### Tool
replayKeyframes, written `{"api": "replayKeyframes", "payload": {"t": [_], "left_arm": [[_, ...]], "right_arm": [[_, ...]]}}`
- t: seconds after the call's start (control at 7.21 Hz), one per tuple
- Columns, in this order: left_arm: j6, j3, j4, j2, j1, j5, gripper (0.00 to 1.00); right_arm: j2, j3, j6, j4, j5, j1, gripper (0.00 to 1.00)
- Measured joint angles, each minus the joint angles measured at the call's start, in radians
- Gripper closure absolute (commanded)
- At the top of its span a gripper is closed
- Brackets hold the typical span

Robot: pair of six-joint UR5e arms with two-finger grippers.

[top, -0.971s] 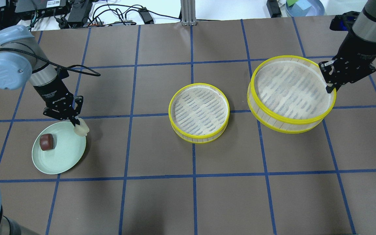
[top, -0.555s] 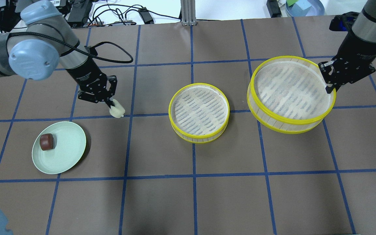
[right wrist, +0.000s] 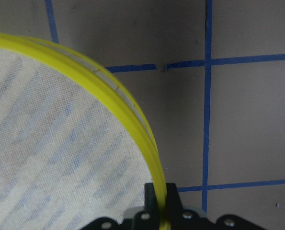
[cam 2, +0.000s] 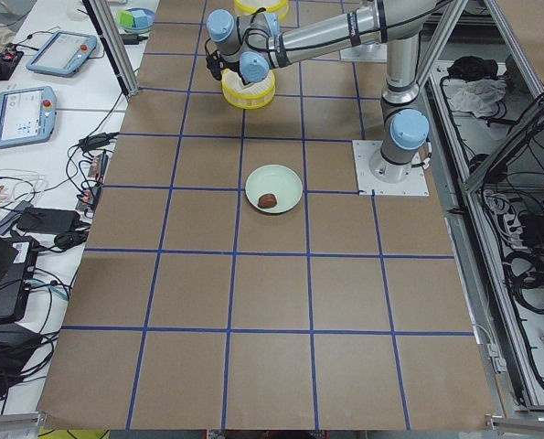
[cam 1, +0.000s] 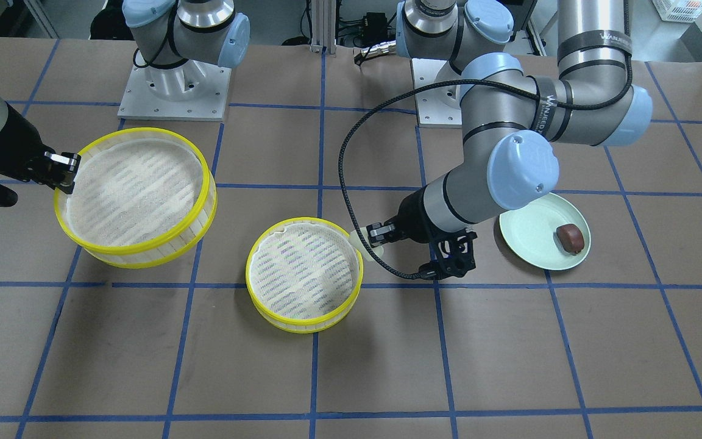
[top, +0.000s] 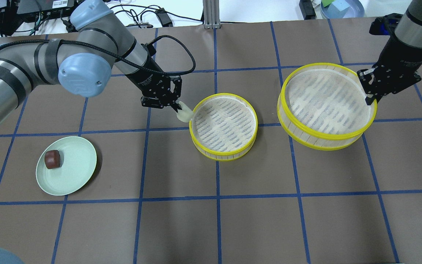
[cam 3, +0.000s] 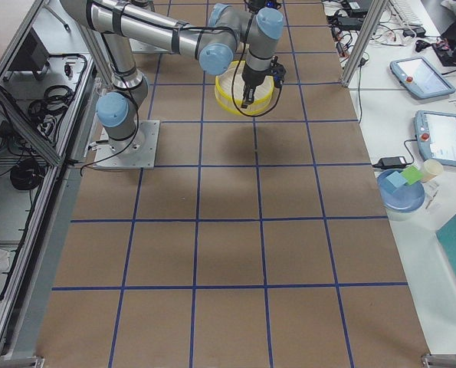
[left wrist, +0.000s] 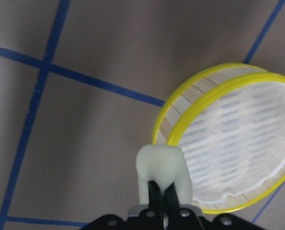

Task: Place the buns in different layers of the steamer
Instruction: 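Carry the white bun into the bottom steamer tier and release it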

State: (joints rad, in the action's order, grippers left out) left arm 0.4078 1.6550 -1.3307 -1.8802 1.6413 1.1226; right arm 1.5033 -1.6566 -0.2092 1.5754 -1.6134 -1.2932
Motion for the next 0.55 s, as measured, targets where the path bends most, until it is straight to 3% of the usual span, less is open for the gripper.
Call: {"api": "replayKeyframes", "payload": {"t": [0.55], "left_arm": [[0.125,0.012,0.127,-0.073,0.079,-0.04,1.0]], "right_arm": [[0.0,0.0,0.001,0.0,0.001,0.0,1.0]]}}
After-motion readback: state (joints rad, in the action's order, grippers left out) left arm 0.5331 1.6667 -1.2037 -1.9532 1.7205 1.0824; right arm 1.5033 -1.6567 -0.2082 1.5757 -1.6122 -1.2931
